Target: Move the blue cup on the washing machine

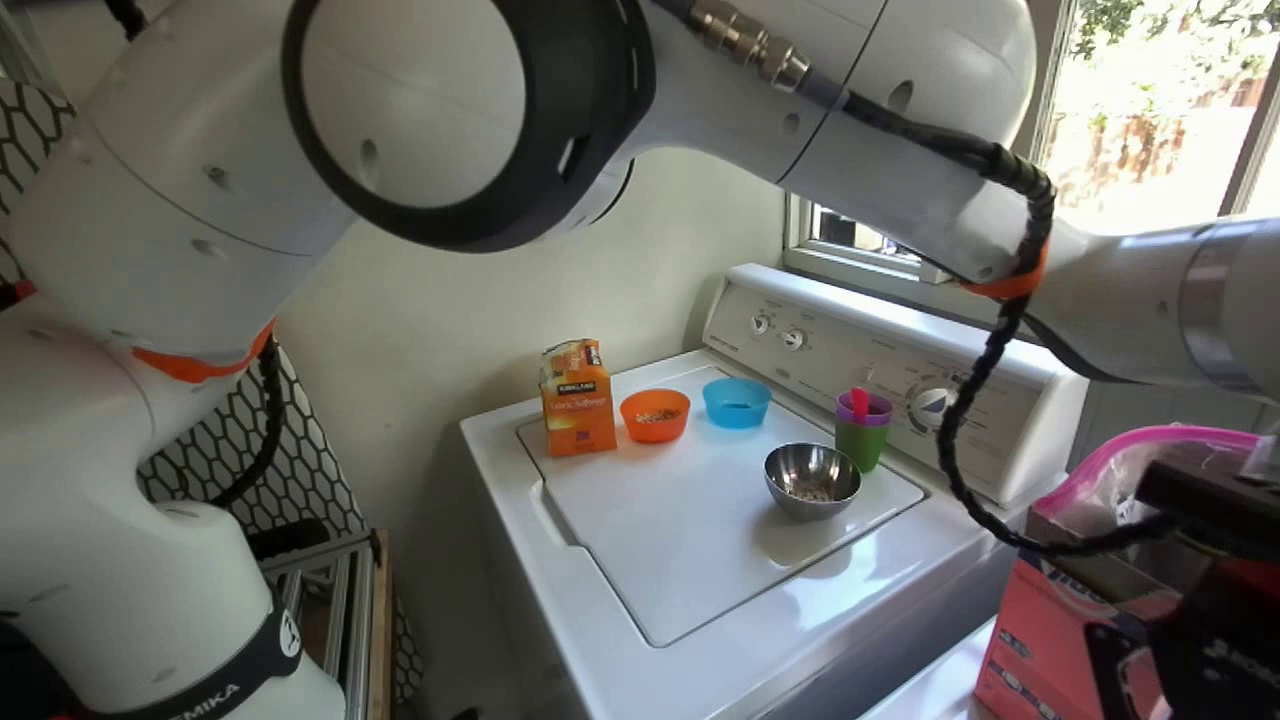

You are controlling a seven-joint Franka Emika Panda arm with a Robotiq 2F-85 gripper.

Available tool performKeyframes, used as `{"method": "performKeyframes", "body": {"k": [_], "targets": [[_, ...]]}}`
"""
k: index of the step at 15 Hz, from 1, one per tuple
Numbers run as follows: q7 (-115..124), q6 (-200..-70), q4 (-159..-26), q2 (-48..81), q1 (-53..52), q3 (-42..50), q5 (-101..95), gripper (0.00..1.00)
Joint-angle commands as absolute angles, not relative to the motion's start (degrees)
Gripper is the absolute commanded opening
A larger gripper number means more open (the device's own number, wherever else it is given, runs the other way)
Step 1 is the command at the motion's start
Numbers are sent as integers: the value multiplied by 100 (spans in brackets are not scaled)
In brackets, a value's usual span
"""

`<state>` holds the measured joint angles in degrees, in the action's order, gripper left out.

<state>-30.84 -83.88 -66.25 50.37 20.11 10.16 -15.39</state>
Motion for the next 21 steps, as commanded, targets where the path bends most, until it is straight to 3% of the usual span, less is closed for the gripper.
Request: {"method": "performKeyframes", "body": {"k": [1, 10, 21], "targets": [[-3043, -8829, -7918, 4230, 1646, 1057, -1999, 2], [-3342, -10182, -9877, 2655, 2074, 864, -1651, 2], [-2951, -11937, -12548, 1129, 1328, 734, -2144, 2]]}}
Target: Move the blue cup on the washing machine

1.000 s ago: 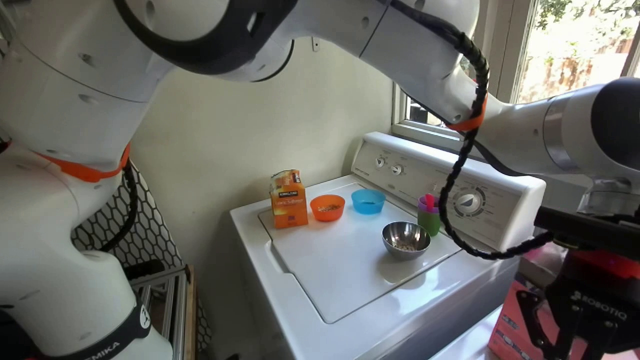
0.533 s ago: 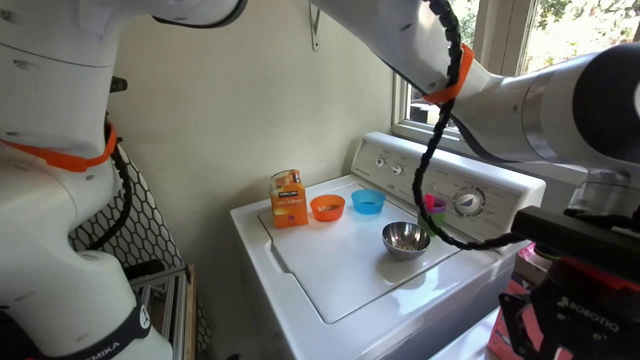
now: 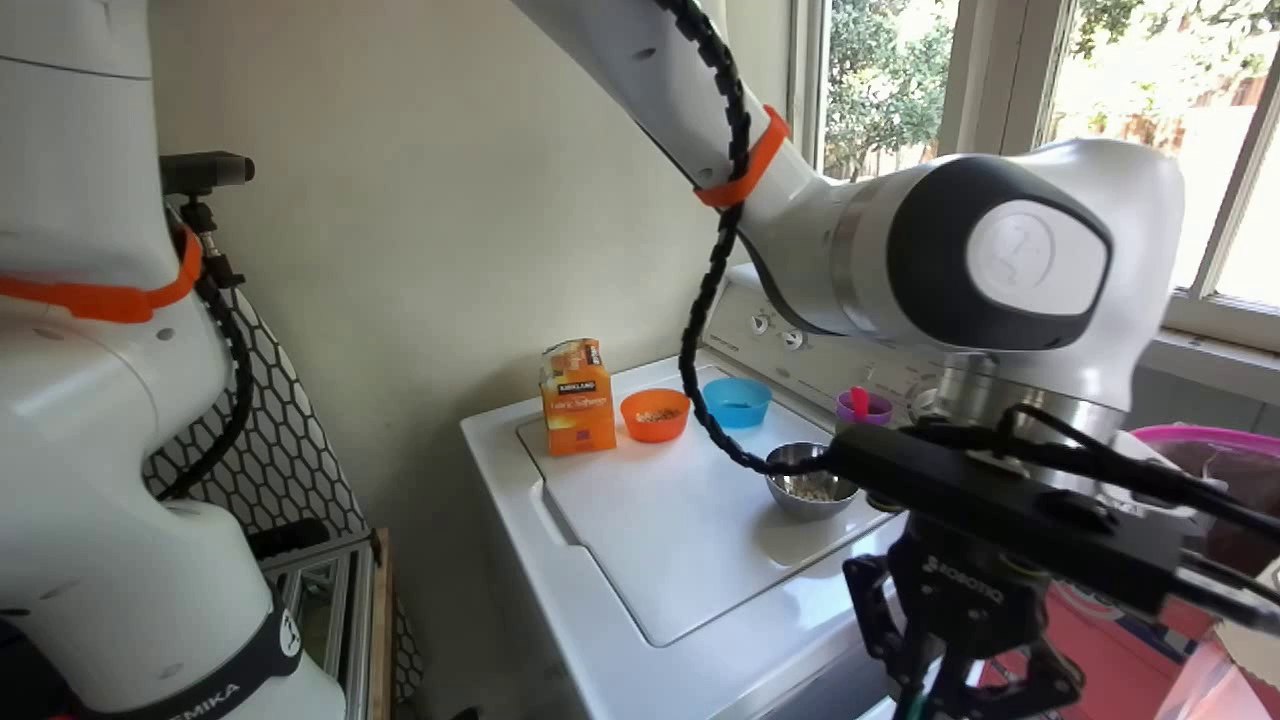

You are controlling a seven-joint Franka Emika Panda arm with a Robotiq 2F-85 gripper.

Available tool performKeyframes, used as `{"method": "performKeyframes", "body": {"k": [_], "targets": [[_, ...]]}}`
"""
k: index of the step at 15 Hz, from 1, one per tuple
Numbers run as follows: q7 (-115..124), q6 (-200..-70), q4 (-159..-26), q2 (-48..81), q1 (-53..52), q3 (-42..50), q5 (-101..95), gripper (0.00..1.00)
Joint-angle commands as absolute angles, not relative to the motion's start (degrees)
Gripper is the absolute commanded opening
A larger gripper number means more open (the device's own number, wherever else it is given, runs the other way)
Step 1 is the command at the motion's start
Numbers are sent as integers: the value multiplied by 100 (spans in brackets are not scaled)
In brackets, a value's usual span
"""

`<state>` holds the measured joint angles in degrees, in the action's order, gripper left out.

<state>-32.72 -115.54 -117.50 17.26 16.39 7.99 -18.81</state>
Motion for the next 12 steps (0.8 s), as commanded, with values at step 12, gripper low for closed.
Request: {"method": "performKeyframes", "body": {"k": [12], "targets": [[-3814, -10084, -12453, 599, 386, 144, -2806, 2]]}}
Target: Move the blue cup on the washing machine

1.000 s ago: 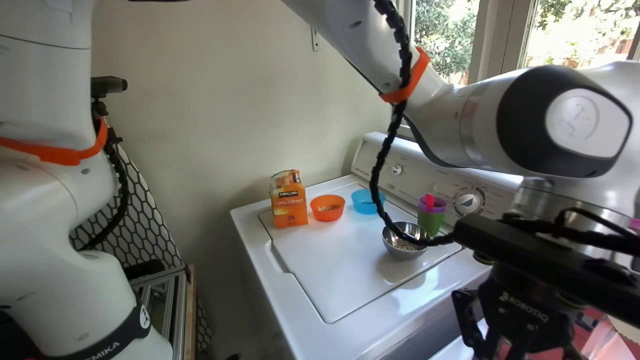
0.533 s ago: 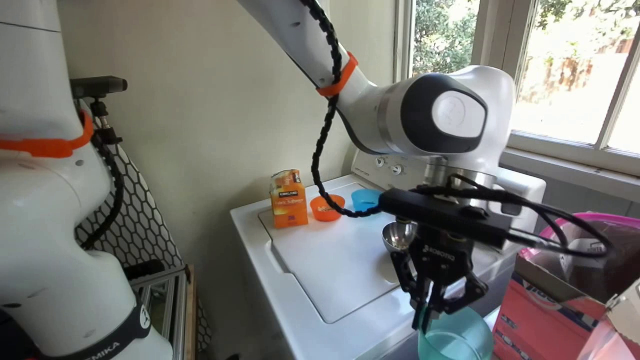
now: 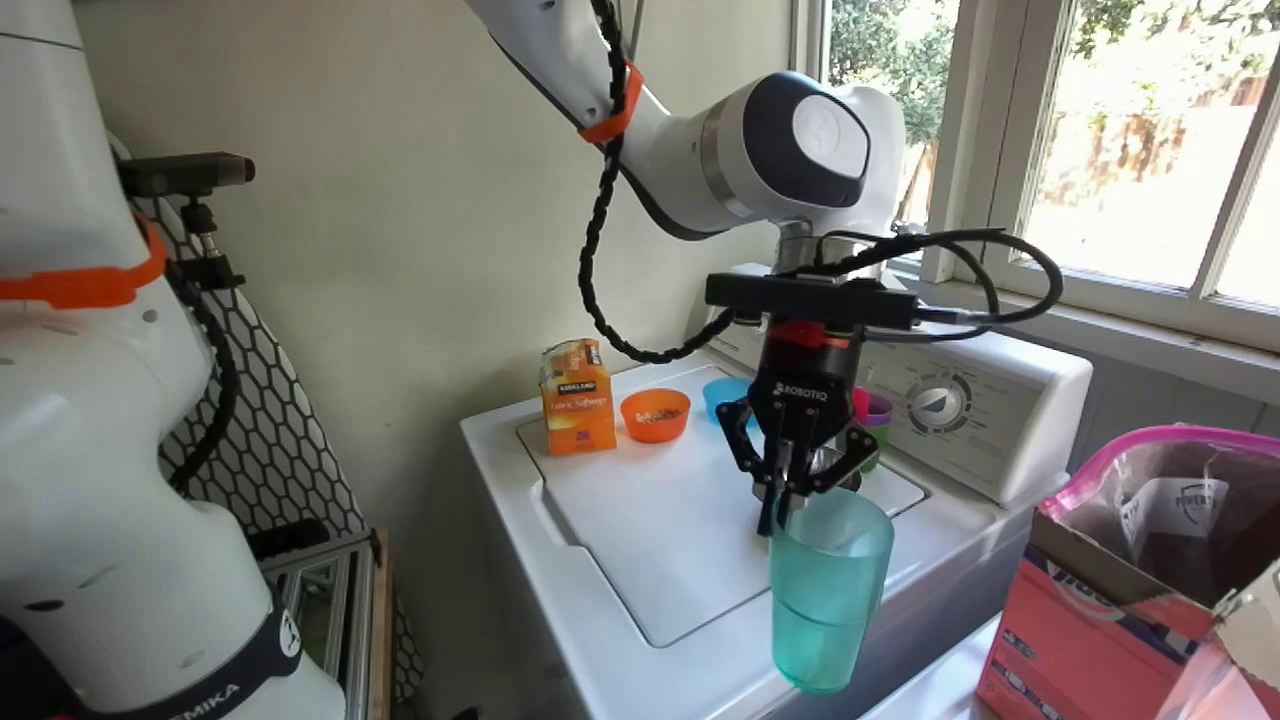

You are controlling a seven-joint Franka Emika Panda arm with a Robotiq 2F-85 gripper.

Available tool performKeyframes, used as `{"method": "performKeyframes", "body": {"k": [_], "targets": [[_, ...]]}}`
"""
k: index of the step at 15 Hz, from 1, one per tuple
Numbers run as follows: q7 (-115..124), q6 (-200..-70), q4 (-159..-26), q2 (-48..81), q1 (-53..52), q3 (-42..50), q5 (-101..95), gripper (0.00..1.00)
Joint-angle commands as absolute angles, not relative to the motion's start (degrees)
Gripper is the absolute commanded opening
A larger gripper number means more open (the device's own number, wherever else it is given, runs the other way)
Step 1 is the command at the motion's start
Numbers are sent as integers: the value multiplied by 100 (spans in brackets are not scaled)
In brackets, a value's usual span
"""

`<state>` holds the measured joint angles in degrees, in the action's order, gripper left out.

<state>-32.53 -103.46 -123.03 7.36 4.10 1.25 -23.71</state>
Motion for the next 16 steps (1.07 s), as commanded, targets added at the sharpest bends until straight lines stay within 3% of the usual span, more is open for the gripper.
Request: {"method": "performKeyframes", "body": {"k": [1, 3, 16], "targets": [[-3833, -10087, -12497, 613, 405, 193, -2997, 2], [-3666, -10162, -12358, 711, 391, 183, -2822, 7], [-3851, -10381, -12500, 974, -67, -212, -3986, 2]]}}
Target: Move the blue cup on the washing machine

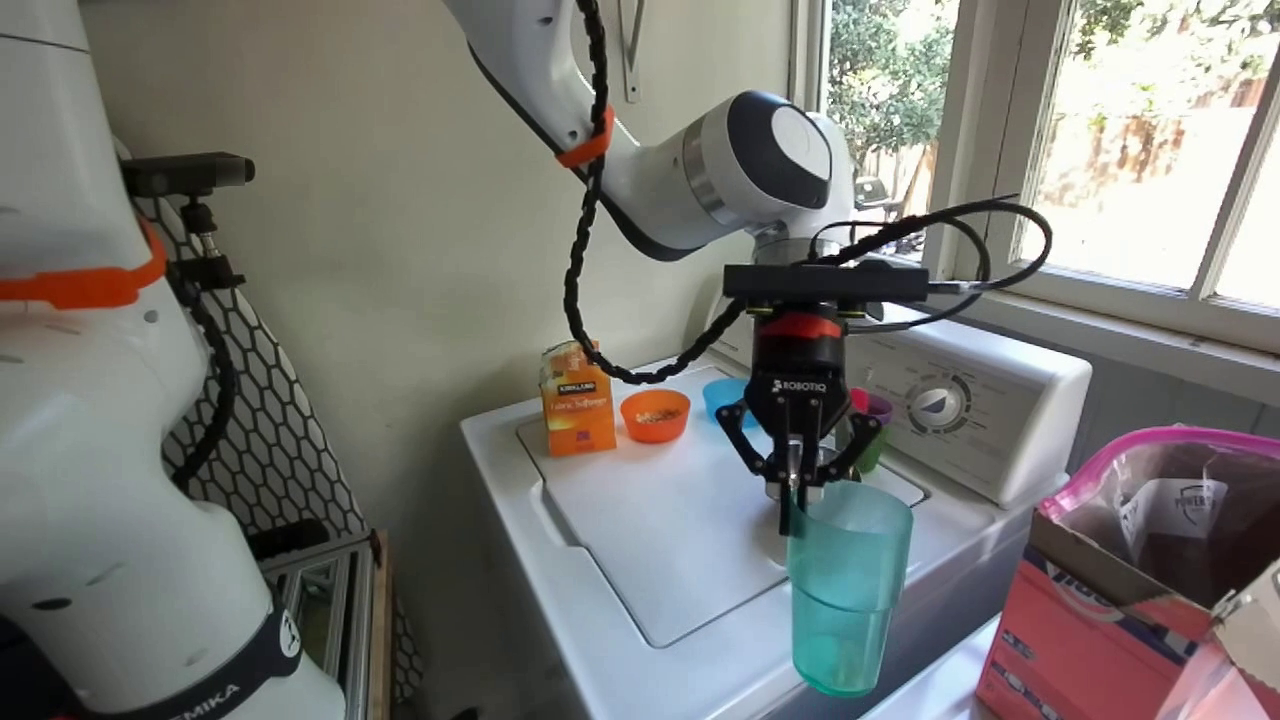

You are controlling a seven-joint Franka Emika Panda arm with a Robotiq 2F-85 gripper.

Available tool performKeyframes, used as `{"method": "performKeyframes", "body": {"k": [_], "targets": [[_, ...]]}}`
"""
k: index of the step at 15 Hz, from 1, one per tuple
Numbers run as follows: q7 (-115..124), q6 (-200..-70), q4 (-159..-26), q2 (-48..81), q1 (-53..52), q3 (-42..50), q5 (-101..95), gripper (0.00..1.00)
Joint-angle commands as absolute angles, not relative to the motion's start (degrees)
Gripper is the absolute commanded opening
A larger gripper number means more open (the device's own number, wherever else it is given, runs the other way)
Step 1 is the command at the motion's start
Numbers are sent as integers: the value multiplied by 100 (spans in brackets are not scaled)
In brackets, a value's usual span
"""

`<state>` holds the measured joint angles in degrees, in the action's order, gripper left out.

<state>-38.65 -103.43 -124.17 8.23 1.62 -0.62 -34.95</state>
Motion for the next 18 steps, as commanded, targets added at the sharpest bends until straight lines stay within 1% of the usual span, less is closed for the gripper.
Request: {"method": "performKeyframes", "body": {"k": [1, 6, 13, 18], "targets": [[-3847, -10339, -12453, 1104, -150, -280, -4174, 2], [-4282, -10553, -12429, 1444, -321, -517, -4853, 2], [-5713, -11755, -12271, 1458, -163, -504, -5771, 2], [-7128, -12720, -11806, 1472, 81, -434, -5667, 2]]}}
